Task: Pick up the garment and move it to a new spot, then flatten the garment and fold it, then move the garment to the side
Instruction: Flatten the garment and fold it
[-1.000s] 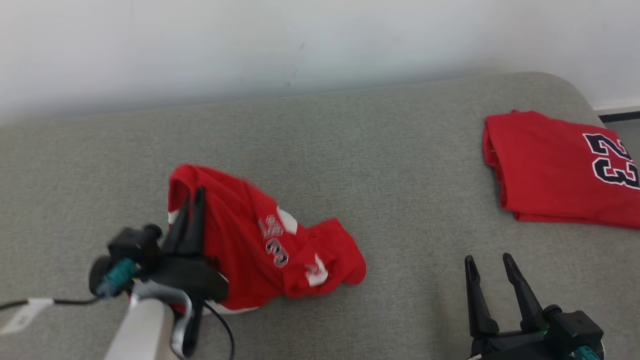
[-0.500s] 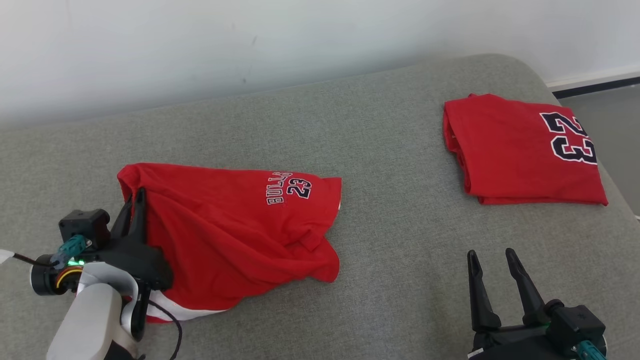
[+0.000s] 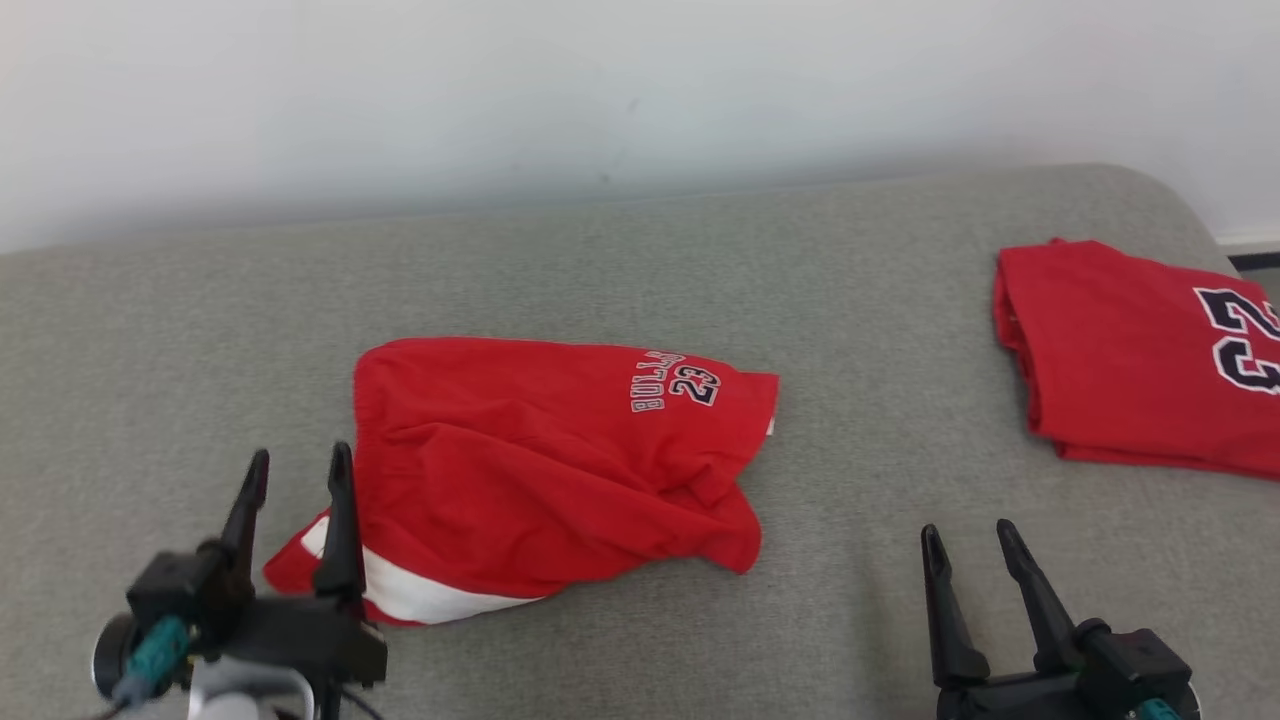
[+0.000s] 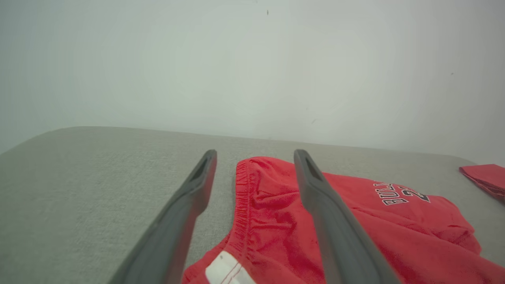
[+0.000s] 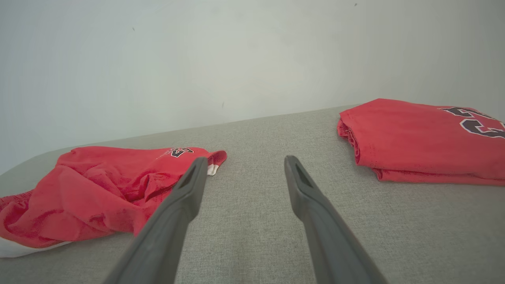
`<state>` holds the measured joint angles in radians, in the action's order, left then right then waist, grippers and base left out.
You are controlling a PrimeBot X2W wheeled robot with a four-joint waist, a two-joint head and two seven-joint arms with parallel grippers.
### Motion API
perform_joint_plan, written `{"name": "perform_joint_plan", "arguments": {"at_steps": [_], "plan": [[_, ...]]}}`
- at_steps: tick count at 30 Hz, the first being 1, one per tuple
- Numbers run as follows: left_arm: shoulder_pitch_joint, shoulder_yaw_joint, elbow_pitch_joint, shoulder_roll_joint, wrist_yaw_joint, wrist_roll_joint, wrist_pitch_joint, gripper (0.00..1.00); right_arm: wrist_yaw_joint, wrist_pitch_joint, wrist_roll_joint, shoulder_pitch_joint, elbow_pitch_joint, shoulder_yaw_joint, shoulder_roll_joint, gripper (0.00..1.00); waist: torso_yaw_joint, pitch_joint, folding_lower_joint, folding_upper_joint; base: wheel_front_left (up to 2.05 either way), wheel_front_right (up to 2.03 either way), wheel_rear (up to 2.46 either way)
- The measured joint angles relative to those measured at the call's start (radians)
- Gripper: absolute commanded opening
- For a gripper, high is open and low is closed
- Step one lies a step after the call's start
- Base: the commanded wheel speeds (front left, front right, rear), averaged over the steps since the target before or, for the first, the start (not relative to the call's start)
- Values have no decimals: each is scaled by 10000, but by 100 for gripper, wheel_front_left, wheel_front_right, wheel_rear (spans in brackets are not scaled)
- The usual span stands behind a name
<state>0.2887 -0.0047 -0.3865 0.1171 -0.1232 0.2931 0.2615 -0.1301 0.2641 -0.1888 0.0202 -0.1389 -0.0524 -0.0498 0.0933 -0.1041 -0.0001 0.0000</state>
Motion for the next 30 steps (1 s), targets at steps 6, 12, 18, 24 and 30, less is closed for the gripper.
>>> {"name": "perform_joint_plan", "arguments": {"at_steps": [6,12,18,24,30], "plan": [[-1786,303,1714,-447,209,-711,0,100,0,2,-17,8,-495,-247,0,100,-615,161,0,0,0,0,0],[-2981,268,2140,-535,431,-1733,8,100,0,2,-130,-5,-1095,-454,-2,100,-1002,388,0,0,0,0,0],[-3293,405,2313,-610,499,-1680,8,100,0,0,-376,-186,-2165,-851,2,100,-1261,537,0,0,0,0,0],[-3280,155,2337,-650,520,-1473,8,100,0,0,-385,-1348,-3672,-1290,10,100,-1672,573,0,0,0,0,0],[-3222,-190,2220,-663,617,-1164,8,100,0,-2,-537,-2671,-6052,-1682,-2,100,-2164,497,0,0,0,0,0]]}}
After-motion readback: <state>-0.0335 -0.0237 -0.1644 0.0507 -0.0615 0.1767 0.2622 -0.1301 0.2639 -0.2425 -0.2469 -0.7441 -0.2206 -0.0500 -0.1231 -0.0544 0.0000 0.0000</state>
